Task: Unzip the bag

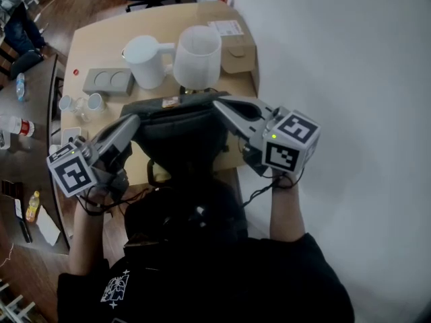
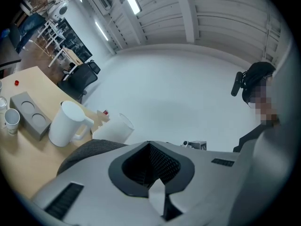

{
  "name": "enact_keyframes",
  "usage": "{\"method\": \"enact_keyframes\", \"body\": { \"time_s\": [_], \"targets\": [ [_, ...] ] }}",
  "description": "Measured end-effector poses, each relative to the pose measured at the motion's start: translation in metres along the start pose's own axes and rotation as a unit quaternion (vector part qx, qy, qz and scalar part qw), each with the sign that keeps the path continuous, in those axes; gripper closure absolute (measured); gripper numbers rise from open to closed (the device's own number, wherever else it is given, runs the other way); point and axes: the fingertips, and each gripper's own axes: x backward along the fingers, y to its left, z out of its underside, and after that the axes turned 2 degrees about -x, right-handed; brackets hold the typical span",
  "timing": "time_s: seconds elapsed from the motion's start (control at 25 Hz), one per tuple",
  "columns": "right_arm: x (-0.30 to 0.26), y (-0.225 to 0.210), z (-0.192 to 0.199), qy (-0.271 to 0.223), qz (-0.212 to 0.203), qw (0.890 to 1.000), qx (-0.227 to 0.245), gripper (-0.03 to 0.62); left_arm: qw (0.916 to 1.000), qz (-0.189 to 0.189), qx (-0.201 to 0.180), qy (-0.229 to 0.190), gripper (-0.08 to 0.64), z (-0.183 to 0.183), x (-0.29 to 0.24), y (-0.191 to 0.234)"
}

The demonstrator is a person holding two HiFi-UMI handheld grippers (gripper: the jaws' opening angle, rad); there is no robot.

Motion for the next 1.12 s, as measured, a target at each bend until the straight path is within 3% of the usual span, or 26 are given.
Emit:
{"method": "enact_keyframes", "body": {
  "time_s": [1.12],
  "targets": [
    [0.018,-0.035,0.003,-0.008,0.035,0.999,-0.025,0.582,0.9984,-0.029,0.013,-0.047,0.558,-0.018,0.034,0.041]
  ]
}}
